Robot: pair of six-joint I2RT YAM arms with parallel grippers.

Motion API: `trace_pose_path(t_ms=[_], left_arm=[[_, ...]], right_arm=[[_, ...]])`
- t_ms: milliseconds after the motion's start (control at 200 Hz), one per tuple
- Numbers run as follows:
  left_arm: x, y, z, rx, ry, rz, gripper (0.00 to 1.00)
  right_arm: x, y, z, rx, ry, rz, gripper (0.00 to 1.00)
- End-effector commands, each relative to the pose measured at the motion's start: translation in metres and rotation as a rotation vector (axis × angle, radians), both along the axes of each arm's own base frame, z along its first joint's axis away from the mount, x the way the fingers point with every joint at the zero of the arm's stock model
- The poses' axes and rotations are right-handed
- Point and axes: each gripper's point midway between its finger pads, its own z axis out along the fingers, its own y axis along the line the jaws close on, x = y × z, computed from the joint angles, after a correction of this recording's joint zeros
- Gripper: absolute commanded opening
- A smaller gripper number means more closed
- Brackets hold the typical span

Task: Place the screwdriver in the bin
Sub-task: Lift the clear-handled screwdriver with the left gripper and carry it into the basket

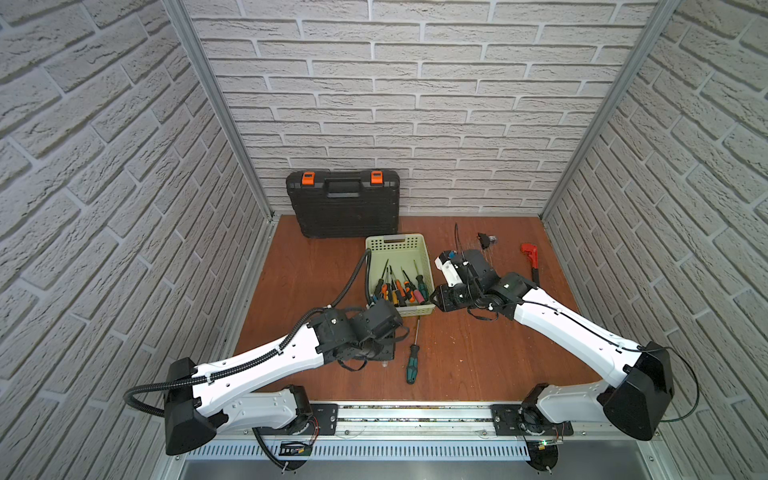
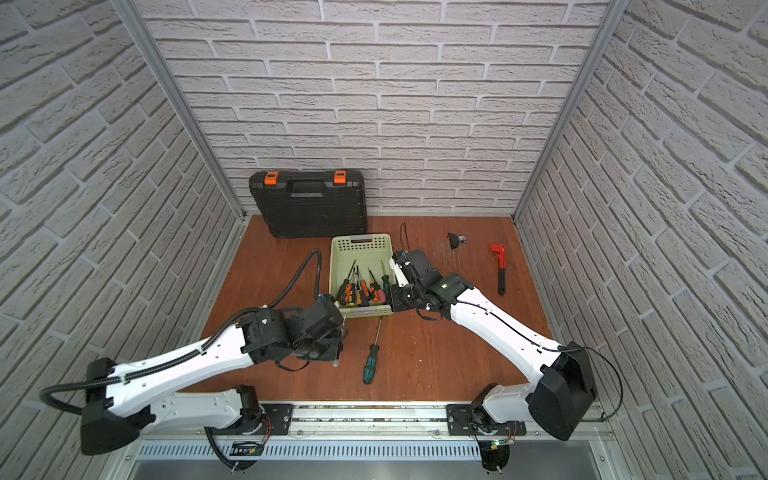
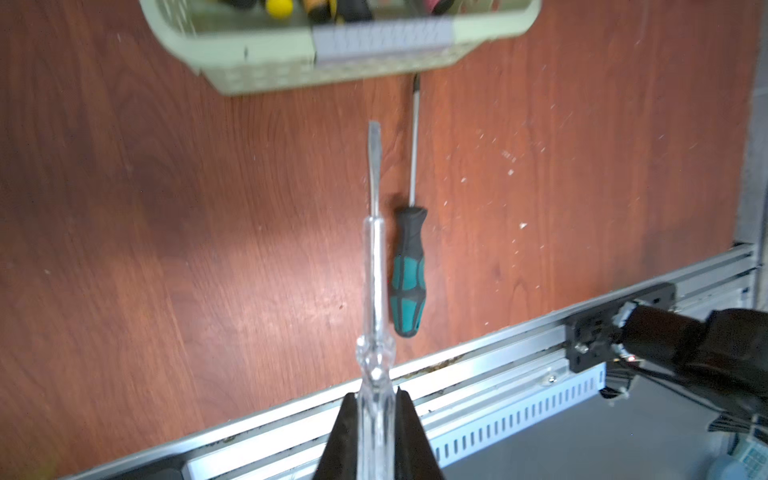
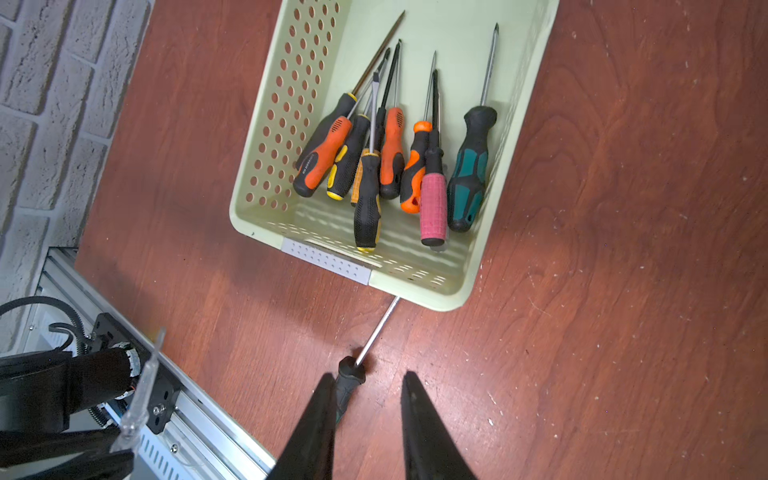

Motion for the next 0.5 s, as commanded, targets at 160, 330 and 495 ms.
trace_pose_path(t_ms=[160, 330, 495], left_arm=[[0.099, -0.016, 0.028, 0.017, -0.079, -0.029, 0.03], [0.159, -0.013, -0.005, 0.08, -0.037, -0.031, 0.02], [0.182, -0.02, -0.042, 0.128, 0.023, -0.058, 0.02]], right_arm=[[0.009, 0.008, 0.025, 0.042, -0.06, 0.021, 0.29], [0.011, 0.005, 0.031, 0.008, -0.083, 0.036, 0.3], [0.005, 0.005, 0.023, 0.005, -0.05, 0.052, 0.3]])
